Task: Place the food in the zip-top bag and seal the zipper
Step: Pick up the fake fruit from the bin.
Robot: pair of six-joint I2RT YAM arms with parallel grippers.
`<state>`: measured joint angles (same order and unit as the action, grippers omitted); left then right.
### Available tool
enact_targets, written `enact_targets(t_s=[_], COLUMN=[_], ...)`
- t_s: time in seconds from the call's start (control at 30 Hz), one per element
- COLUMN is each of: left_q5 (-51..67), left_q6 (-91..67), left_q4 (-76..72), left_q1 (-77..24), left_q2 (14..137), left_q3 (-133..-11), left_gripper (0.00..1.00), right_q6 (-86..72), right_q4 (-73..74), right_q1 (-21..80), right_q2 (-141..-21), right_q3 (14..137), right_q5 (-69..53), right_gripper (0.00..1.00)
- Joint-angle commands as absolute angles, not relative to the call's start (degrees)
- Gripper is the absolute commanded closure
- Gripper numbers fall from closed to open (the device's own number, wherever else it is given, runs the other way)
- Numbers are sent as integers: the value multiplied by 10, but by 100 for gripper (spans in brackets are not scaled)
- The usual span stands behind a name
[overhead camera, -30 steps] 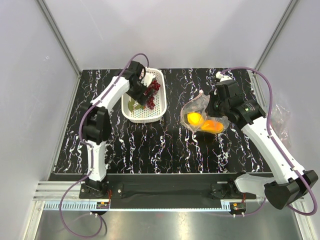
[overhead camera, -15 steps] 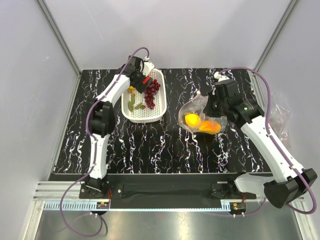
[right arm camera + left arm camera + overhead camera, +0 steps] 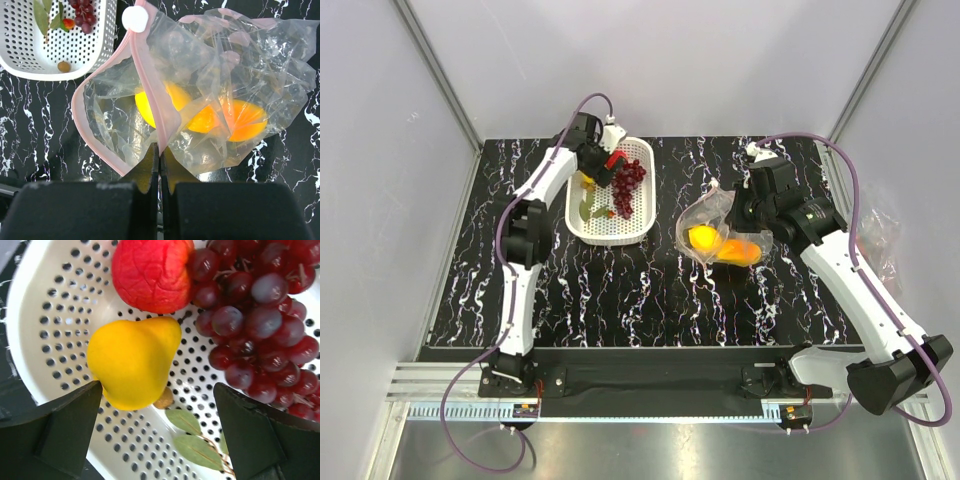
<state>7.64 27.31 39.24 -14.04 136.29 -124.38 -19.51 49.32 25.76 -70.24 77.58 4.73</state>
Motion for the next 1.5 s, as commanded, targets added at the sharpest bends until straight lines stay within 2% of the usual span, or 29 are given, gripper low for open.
enact_targets(t_s=[0.0,0.23,0.37,0.57,0.77,1.03,1.3,1.33,1.43,1.47], left_q5=[119,106,49,34,30,33,32,35,41,44], left_q6=[236,177,166,186,231,266,298,302,314,313], left_q4=[428,429,318,256,322,294,381,386,388,382], left_q1=[-163,-170,-167,-164,-164,-160,-160,-160,-160,-161], left_q2=[1355,1320,1244,1218,1280,1334,1423,1425,1417,1412], left_q3=[-1264,-1254,-1143,-1129,-1215,-1233,-1307,-1305,-1291,-1283], left_gripper=[1,2,1,1,1,1,2,3,17,30], right_q6=[-193,-194,-193,-192,-187,-187,-190,-189,-191,-191], right_q4=[466,470,475,476,476,476,471,470,470,470], right_q1=[258,258,258,258,258,259,258,258,259,259], right_q2=[-692,-683,-679,-680,-684,-685,-679,-679,-679,-678], right_q3=[781,781,780,781,783,783,774,774,773,773], right_q5=[35,42,41,41,41,36,32,30,27,26], right_gripper=[100,100,100,100,100,100,100,100,100,100])
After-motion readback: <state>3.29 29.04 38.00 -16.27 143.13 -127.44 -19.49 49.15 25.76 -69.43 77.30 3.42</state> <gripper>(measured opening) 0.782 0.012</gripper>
